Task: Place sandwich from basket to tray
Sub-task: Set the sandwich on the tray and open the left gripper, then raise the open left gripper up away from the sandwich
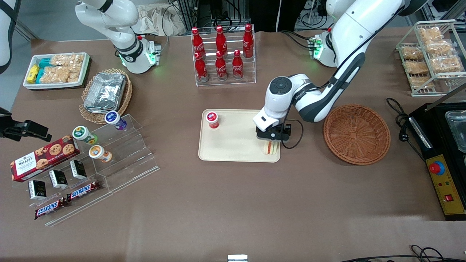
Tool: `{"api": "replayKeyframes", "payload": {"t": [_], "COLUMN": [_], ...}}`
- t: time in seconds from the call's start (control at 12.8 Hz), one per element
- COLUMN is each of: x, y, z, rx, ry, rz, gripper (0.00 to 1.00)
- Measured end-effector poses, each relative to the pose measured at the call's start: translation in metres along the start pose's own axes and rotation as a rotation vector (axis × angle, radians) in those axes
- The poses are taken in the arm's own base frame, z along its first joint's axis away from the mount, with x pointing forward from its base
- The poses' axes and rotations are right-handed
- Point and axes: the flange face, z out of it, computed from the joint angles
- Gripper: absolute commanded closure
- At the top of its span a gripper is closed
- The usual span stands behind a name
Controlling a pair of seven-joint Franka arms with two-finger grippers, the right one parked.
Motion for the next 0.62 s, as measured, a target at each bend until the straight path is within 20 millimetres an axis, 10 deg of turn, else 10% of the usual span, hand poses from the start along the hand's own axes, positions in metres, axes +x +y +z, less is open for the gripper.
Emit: {"api": "replayKeyframes", "payload": {"t": [0.31, 0.62], "x": [0.056, 0.092], "y": [-0.002, -0.073], "z": [-0.106, -0.232], "rx": [0.005, -0.021], "ry": [-0.121, -0.138], "rz": [-0.102, -0.208], "gripper": [0.00, 0.00]}}
